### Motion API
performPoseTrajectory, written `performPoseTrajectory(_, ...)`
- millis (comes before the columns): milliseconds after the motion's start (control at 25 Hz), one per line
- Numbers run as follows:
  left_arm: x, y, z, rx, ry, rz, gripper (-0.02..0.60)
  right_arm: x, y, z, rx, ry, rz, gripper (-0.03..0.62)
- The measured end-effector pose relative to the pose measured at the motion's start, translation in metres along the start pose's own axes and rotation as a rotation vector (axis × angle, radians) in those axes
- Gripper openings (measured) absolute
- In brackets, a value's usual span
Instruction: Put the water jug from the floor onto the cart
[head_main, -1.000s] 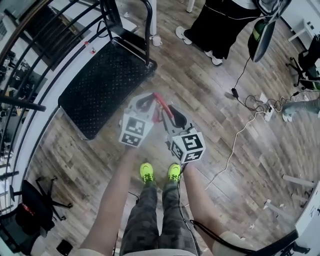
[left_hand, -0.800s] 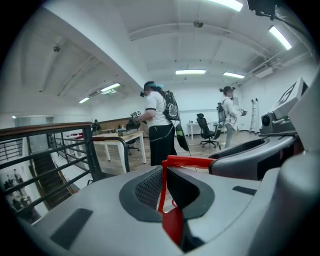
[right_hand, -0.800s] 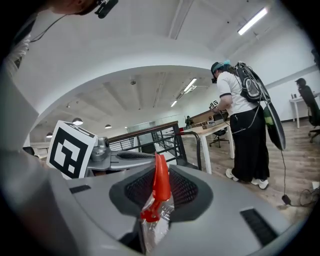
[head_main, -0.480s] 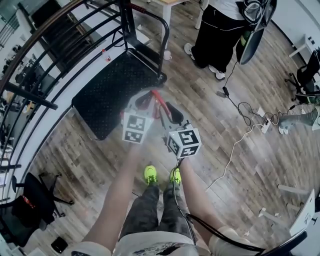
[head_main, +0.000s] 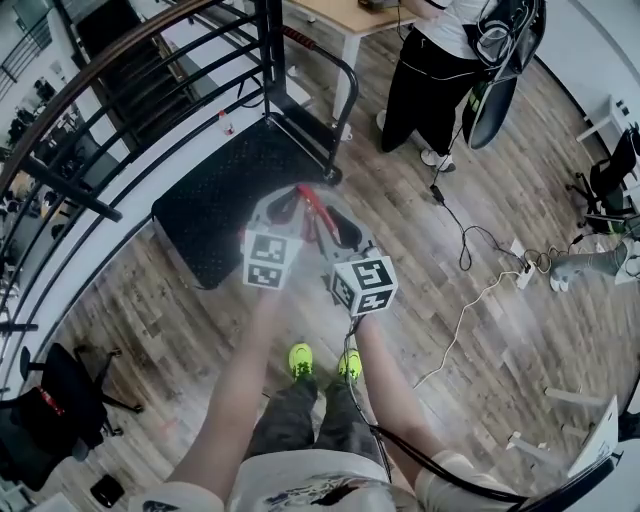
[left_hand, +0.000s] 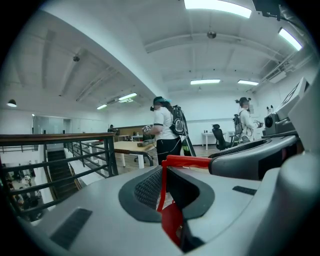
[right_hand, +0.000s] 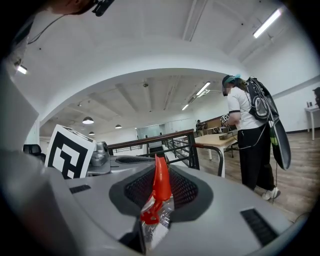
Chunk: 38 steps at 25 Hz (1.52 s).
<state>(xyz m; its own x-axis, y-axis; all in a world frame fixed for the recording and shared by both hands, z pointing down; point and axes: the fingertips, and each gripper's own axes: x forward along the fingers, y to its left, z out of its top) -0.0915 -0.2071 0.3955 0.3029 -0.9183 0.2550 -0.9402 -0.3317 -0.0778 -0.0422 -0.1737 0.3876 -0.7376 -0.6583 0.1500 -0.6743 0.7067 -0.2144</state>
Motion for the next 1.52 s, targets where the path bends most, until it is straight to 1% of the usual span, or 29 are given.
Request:
performPoseTrajectory(280,-0.007,0.047,0.006,0.007,-0.004,0.056,0.028,0.039,0.023,0.013,0.01,-0.012,0.055,0.083)
performPoseTrajectory(520,0.009,0.085,0.01,0.01,0.007,0.134,0.028,0.08,0.019,0.021,0.023,-0.008,0.127,0.083)
performPoseTrajectory(840,0.028,0.137,0.014,-0.028,0.022,0.276,0.028,0.137,0.015,0.035,0.022,-0.011,0.279,0.084)
performPoseTrajectory(1000,0.032,0.172,0.006,-0.048,0.04,0.349,0.028,0.173,0.023,0.035,0.017,0.017,0.365,0.084)
performPoseTrajectory(1120,0.038,0.189,0.002,-0.057,0.049,0.393,0.028,0.193,0.022,0.033,0.015,0.035,0.412,0.084)
performPoseTrajectory(1280,0.047,0.208,-0.002,-0.078,0.05,0.43,0.028,0.216,0.02,0.032,0.012,0.051,0.443,0.084)
performPoseTrajectory(1520,0.048,0.236,-0.014,-0.093,0.071,0.455,0.028,0.245,0.029,0.025,0.029,0.074,0.473,0.084)
